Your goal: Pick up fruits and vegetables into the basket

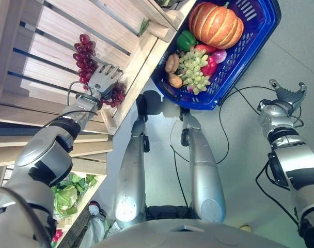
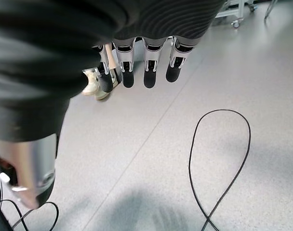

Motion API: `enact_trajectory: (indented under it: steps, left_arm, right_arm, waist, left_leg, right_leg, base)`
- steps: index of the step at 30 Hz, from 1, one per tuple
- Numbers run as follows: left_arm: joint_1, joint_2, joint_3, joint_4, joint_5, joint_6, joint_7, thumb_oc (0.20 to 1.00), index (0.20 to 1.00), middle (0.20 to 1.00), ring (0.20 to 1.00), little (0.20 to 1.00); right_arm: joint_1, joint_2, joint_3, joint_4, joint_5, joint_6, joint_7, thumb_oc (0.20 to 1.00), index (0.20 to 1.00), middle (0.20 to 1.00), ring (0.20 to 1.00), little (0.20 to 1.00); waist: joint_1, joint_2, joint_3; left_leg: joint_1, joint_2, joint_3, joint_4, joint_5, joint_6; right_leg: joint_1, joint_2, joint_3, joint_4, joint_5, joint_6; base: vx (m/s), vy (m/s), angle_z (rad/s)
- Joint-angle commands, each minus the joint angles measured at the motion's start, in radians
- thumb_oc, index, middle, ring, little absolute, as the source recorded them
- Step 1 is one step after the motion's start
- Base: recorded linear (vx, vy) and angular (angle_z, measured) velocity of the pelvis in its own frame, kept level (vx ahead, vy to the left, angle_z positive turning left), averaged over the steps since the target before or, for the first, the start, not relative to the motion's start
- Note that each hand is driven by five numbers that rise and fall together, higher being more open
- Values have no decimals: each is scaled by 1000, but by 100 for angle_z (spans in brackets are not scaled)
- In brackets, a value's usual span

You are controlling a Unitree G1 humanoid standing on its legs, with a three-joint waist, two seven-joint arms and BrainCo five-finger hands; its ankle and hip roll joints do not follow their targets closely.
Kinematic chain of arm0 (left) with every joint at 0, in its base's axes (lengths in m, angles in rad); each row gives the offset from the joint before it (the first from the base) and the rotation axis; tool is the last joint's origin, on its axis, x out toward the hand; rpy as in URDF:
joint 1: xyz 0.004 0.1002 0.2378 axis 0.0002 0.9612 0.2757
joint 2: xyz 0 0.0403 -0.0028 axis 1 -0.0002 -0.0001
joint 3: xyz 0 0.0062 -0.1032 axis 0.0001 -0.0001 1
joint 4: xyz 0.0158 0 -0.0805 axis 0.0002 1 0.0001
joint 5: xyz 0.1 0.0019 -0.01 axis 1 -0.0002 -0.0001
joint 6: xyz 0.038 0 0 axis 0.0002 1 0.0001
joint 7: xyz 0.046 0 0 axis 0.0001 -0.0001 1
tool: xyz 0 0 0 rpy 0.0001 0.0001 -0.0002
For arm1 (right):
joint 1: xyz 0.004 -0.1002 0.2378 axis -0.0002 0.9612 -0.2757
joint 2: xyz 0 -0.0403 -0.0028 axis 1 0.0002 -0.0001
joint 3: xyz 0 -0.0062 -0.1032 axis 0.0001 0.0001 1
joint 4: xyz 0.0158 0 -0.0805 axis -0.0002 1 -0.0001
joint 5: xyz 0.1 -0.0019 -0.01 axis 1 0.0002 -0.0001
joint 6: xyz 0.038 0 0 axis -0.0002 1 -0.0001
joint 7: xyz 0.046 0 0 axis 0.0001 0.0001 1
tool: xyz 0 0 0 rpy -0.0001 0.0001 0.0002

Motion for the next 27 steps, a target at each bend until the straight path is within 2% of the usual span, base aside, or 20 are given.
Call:
enact_trajectory:
  steps: [1, 4, 8, 14, 18, 27]
  left_arm:
    - [72, 27, 105, 21, 54, -23, 94, 1000, 1000, 1000, 1000, 1000]
    - [89, 28, 107, 2, 63, -43, 117, 1000, 1000, 1000, 1000, 1000]
    - [101, 38, 100, -17, 59, -58, 97, 1000, 1000, 1000, 1000, 1000]
    - [104, 55, 66, -23, 60, -88, -21, 1000, 1000, 1000, 1000, 1000]
    - [102, 67, 34, -19, 46, -53, -121, 1000, 1000, 1000, 1000, 1000]
    - [73, 53, 9, 13, 48, 0, -210, 1000, 1000, 1000, 1000, 1000]
  right_arm:
    - [73, -7, -11, 8, 19, -33, -37, 1000, 1000, 1000, 1000, 1000]
    - [81, -11, -18, 16, 24, -39, -31, 1000, 1000, 1000, 1000, 1000]
    - [85, -14, -20, 20, 28, -44, -28, 1000, 1000, 1000, 1000, 1000]
    - [79, -24, -21, 28, 29, -48, -21, 1000, 1000, 1000, 1000, 1000]
    - [65, -33, -14, 35, 27, -42, -10, 1000, 1000, 1000, 1000, 1000]
    - [46, -33, -1, 26, 16, -29, -14, 1000, 1000, 1000, 1000, 1000]
  waist:
    - [7, 4, -40]
    - [12, 8, -40]
    - [13, 12, -40]
    - [12, 18, -40]
    - [7, 20, -40]
    - [-7, 12, -40]
  left_leg:
    - [14, -48, 14, 62, -106, 7]
    - [24, -49, 13, 57, -108, 9]
    - [29, -47, 15, 56, -108, 10]
    - [38, -46, 21, 53, -109, 10]
    - [39, -44, 25, 52, -109, 9]
    - [10, -39, 30, 58, -104, 7]
  right_leg:
    - [90, 13, -26, -84, 24, 97]
    - [96, 12, -30, -81, 20, 96]
    - [99, 10, -32, -78, 17, 97]
    - [106, 6, -35, -79, 17, 99]
    - [107, 6, -33, -81, 18, 101]
    - [81, 15, -21, -84, 27, 101]
  base:
    - [-23, -9, 4]
    - [-15, -11, 4]
    - [0, 0, 0]
    - [0, 0, 0]
    - [0, 0, 0]
    - [0, 0, 0]
